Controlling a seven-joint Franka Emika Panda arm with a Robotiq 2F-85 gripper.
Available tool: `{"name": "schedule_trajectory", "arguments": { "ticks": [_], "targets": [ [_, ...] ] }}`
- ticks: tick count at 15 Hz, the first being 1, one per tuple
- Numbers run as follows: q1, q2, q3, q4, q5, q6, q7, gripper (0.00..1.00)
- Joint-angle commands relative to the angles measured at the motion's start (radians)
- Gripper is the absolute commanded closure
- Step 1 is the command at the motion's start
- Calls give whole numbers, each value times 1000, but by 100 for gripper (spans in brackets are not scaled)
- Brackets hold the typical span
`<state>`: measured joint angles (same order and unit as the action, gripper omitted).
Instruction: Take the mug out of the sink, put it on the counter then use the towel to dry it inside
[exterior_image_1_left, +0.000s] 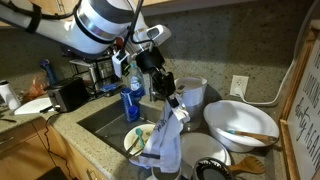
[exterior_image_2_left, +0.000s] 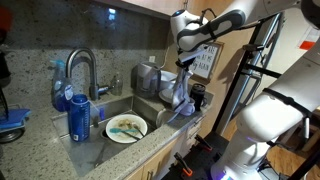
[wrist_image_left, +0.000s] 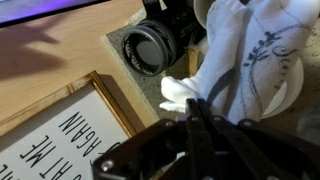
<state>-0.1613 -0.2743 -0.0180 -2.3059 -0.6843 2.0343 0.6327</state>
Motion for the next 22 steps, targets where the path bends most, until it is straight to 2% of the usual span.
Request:
{"name": "schedule_trajectory", "arguments": {
  "ticks": [1, 6, 7, 8, 9, 17, 19, 22],
  "targets": [
    [-32, 12, -20, -29, -75, 9, 85, 99],
    [-49, 86, -76, -54, -132, 30, 163, 99],
    [-48, 106, -88, -54, -123, 37, 155, 72],
    [-47, 123, -96, -52, -121, 39, 161, 70],
    [-44, 141, -105, -50, -113, 44, 153, 64],
    [-29, 201, -119, -33, -91, 44, 131, 3],
    [-22, 193, -117, -25, -66, 39, 104, 0],
    [-4, 163, -111, -16, 42, 24, -23, 0]
  ]
}}
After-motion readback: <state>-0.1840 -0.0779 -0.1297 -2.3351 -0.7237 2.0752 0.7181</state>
